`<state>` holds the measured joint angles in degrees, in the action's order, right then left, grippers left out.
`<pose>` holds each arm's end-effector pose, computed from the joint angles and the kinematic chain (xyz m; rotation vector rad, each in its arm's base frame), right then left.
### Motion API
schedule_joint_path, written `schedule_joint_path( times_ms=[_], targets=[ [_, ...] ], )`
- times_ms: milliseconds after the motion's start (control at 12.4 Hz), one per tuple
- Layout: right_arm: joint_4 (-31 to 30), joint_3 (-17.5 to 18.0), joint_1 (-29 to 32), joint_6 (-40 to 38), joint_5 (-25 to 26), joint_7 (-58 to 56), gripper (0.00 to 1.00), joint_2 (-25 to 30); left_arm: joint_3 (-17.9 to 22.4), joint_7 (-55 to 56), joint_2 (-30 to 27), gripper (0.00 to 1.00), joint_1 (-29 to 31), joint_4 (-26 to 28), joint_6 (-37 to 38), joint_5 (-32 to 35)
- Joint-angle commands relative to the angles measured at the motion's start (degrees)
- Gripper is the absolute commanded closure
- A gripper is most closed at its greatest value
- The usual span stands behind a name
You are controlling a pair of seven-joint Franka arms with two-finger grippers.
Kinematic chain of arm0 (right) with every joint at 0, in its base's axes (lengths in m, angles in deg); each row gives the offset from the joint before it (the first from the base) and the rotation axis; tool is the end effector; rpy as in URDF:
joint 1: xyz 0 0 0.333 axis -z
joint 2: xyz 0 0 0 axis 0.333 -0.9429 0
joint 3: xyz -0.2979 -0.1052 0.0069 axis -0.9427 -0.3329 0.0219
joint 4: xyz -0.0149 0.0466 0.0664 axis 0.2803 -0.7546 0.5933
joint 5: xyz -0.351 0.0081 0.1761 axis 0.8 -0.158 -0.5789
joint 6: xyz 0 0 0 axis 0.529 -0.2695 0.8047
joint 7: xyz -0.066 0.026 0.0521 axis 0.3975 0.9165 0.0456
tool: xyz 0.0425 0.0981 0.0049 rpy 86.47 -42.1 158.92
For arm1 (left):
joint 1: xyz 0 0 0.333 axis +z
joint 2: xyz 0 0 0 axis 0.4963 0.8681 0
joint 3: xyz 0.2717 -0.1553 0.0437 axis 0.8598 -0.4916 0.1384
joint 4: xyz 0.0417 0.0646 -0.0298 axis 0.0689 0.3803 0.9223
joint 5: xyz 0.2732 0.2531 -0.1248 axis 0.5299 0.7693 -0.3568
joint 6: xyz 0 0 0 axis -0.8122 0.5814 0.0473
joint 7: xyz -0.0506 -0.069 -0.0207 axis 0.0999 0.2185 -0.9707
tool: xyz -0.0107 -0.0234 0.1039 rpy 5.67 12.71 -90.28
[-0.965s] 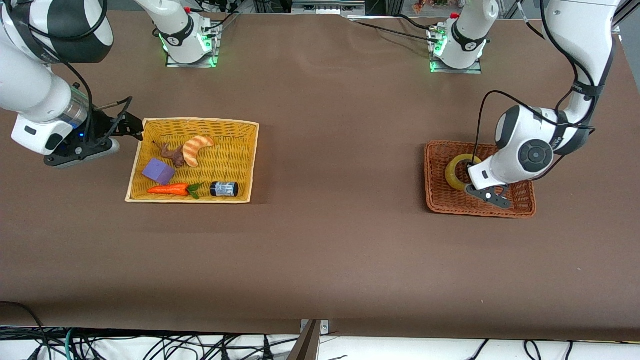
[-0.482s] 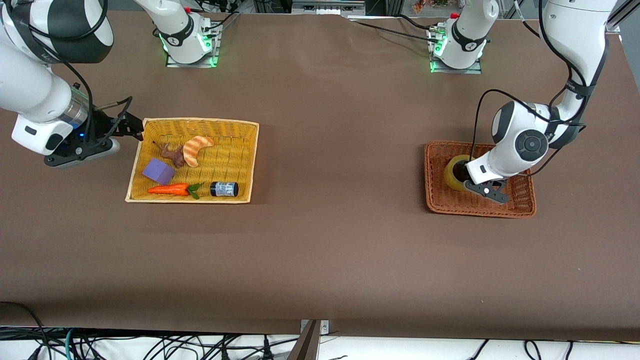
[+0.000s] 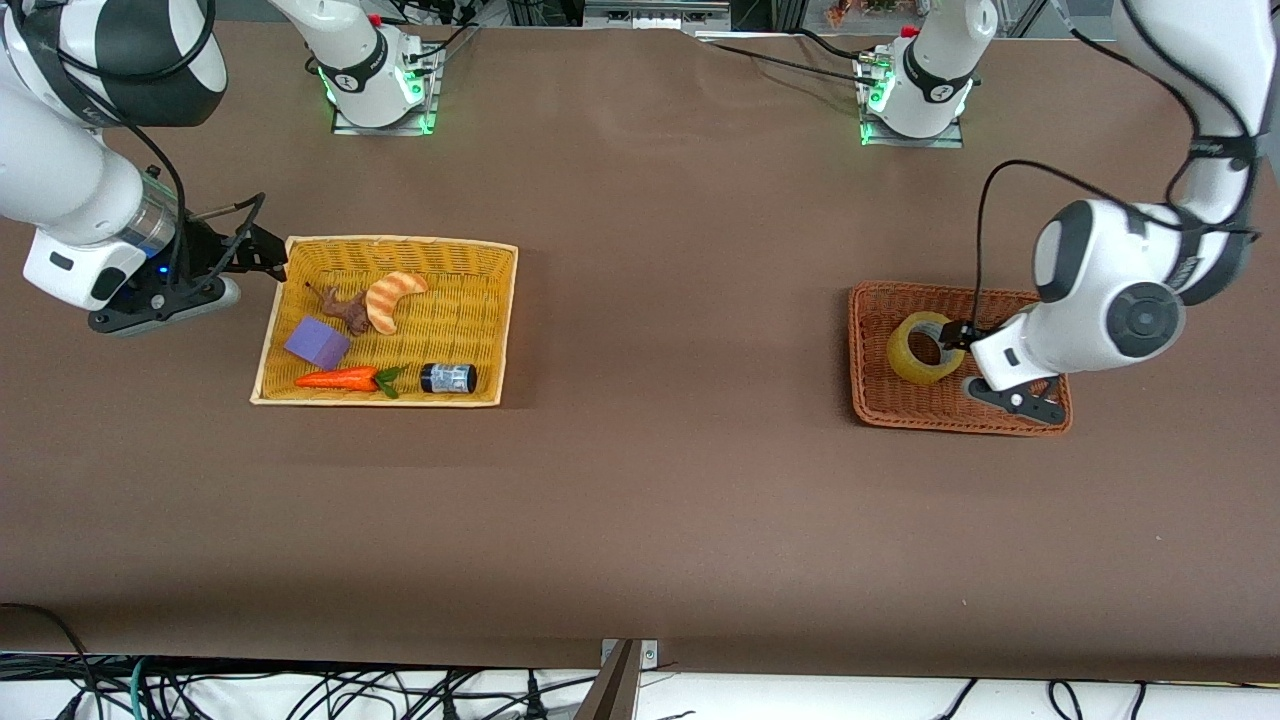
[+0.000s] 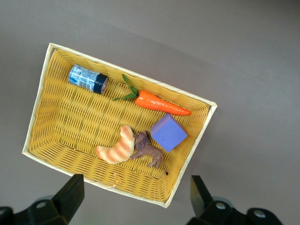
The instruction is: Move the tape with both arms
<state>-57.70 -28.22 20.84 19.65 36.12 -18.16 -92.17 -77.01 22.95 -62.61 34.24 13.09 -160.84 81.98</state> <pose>0.5694 0.0629 0.5071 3.0698 0.5312 -0.1188 0.6103 -0.0300 0.3521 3.0743 -0.4718 -0.4177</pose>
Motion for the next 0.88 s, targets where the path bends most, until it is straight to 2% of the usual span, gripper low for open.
schedule_joint_path(
  times_ms=[0, 161, 241, 482, 563, 804],
  targets=[
    [-1.1, 0.4, 0.7, 0.1, 0.3, -1.2, 0.0, 1.4, 0.6, 4.9, 0.4, 0.0, -0.4, -12.2, 13.1, -1.5],
    [-0.9, 0.4, 0.7, 0.0, 0.9, -1.2, 0.0, 1.6, 0.7, 9.6, -1.0, 0.0, -0.3, -17.7, 16.6, -2.0],
    [-0.6, 0.4, 0.7, -0.1, 1.0, -1.2, 0.0, 1.7, 0.8, 9.7, -3.3, 0.0, -0.3, -17.9, 16.8, -2.1],
    [0.0, 0.5, 0.5, -0.8, 1.0, -0.8, 0.0, 1.8, 1.3, 9.7, -9.8, 0.0, -0.3, -17.9, 17.6, -1.7],
    [0.1, 0.6, 0.5, -0.8, 1.0, -0.7, 0.0, 1.8, 3.3, 9.5, -12.2, 0.0, -0.4, -17.9, 19.5, -2.1],
    [0.9, 0.8, 0.4, -1.2, 1.0, -0.8, 0.0, 1.8, 3.7, 9.3, -16.5, 0.0, -1.0, -14.1, 25.0, -3.9]
  ],
)
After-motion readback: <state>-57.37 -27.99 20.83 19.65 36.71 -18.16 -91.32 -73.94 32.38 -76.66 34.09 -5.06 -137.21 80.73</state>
